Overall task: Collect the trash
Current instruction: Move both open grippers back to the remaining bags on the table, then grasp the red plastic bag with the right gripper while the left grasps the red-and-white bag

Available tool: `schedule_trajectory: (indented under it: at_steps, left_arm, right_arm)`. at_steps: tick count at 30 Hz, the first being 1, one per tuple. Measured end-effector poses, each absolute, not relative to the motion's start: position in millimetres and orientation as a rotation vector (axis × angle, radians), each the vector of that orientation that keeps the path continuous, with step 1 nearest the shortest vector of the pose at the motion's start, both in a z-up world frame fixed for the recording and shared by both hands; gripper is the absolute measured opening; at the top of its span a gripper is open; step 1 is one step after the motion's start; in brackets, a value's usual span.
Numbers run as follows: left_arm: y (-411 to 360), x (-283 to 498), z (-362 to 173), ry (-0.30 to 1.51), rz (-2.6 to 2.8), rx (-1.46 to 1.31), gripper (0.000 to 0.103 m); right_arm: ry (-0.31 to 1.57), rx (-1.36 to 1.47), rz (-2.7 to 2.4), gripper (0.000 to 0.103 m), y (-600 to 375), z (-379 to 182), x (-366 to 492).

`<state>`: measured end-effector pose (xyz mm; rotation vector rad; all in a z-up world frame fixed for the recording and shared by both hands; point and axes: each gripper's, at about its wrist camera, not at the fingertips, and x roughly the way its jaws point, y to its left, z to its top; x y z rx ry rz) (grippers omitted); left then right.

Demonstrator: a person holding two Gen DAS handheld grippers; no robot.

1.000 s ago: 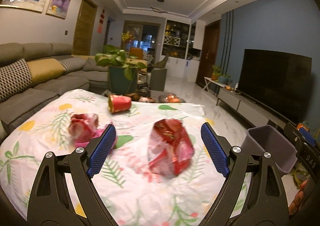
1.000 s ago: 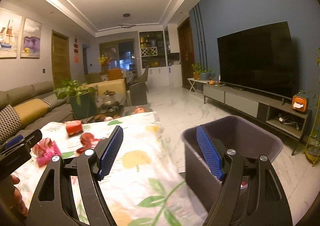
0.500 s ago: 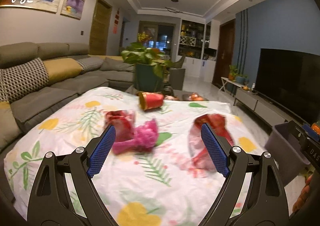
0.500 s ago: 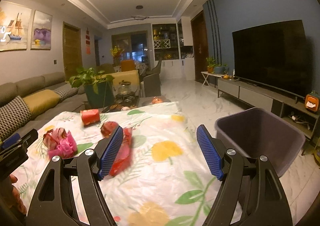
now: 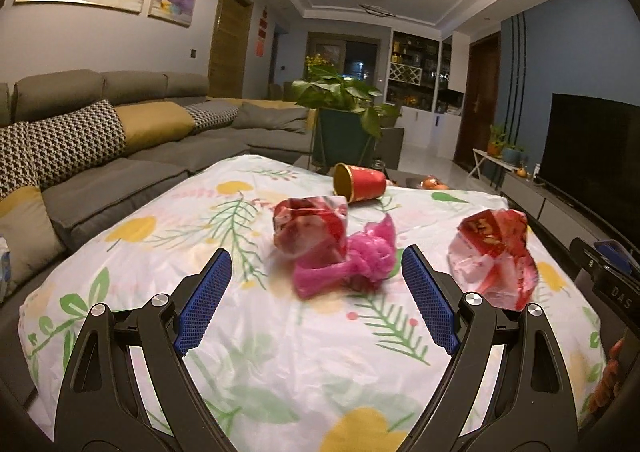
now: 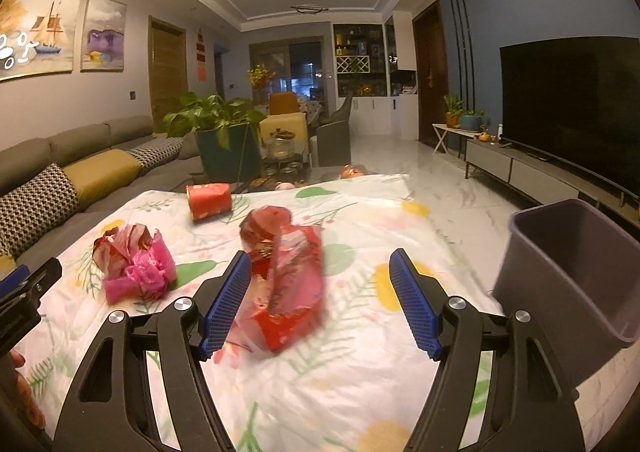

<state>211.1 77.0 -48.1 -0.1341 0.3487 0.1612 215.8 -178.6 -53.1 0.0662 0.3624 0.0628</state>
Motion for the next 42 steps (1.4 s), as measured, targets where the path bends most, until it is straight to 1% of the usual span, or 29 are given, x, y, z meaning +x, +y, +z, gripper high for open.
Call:
schedule_trajectory:
  at_steps: [1, 3, 6, 8, 10, 11, 15, 19, 21, 24, 27, 30, 32, 33, 34, 35, 37, 38, 40, 42]
  left_arm:
    - [78, 212, -48, 0.348, 0.163, -0.132, 0.085]
    - [83, 215, -49, 0.344, 0.169, -0.128, 0.085]
    - [90, 221, -48, 0.341, 0.176, -0.134, 0.085]
    - [93, 226, -46, 0.334, 0.179, -0.139, 0.085]
    - [95, 232, -46, 0.335, 0.180, -0.142, 0.085]
    - [96, 237, -46, 0.336, 0.173, -0.147, 0.085]
    - [97, 251, -49, 0.349, 0.155, -0.130, 0.085]
    - [97, 263, -50, 0.360, 0.138, -0.130, 0.085]
    - [97, 271, -50, 0.367, 0.132, -0.123, 0.085]
    - [96, 280, -50, 0.372, 0.129, -0.111, 0.085]
    - [94, 292, -51, 0.386, 0.124, -0.102, 0.085]
    - [93, 307, -55, 0.417, 0.114, -0.092, 0.080]
    - [93, 318, -61, 0.451, 0.113, -0.083, 0.070]
    - [93, 322, -63, 0.466, 0.110, -0.080, 0.067]
    - [92, 325, -65, 0.483, 0.106, -0.079, 0.060]
    - [92, 327, -68, 0.499, 0.099, -0.080, 0.055]
    - [92, 327, -68, 0.500, 0.091, -0.082, 0.051]
    - [92, 327, -68, 0.498, 0.086, -0.084, 0.045]
    - [92, 327, -68, 0.500, 0.079, -0.084, 0.037]
    - [91, 325, -69, 0.502, 0.069, -0.084, 0.033]
  right_arm:
    - [0.364, 0.065, 0.067, 0.070, -175, -55, 221]
    - [0.372, 0.070, 0.073, 0.064, -170, -57, 230]
    - [0.391, 0.088, 0.081, 0.062, -167, -60, 245]
    - [0.410, 0.100, 0.096, 0.057, -164, -62, 255]
    - [0.423, 0.101, 0.100, 0.055, -161, -64, 264]
    - [0.429, 0.100, 0.103, 0.051, -159, -65, 268]
    - [0.471, 0.094, 0.117, 0.044, -151, -72, 284]
    - [0.511, 0.094, 0.137, 0.024, -149, -78, 294]
    - [0.519, 0.093, 0.151, 0.009, -149, -79, 294]
    - [0.505, 0.100, 0.159, 0.003, -150, -77, 292]
    - [0.485, 0.103, 0.161, 0.002, -152, -74, 285]
    - [0.469, 0.106, 0.162, 0.002, -153, -70, 278]
    - [0.461, 0.107, 0.164, 0.002, -155, -68, 274]
    - [0.457, 0.105, 0.166, 0.002, -156, -67, 272]
    - [0.455, 0.103, 0.166, 0.002, -156, -65, 272]
    - [0.453, 0.099, 0.167, 0.002, -156, -64, 270]
    - [0.444, 0.091, 0.168, 0.002, -155, -63, 267]
    - [0.441, 0.088, 0.170, 0.002, -154, -63, 266]
    - [0.436, 0.086, 0.173, 0.002, -155, -60, 264]
    - [0.433, 0.086, 0.177, 0.002, -154, -59, 262]
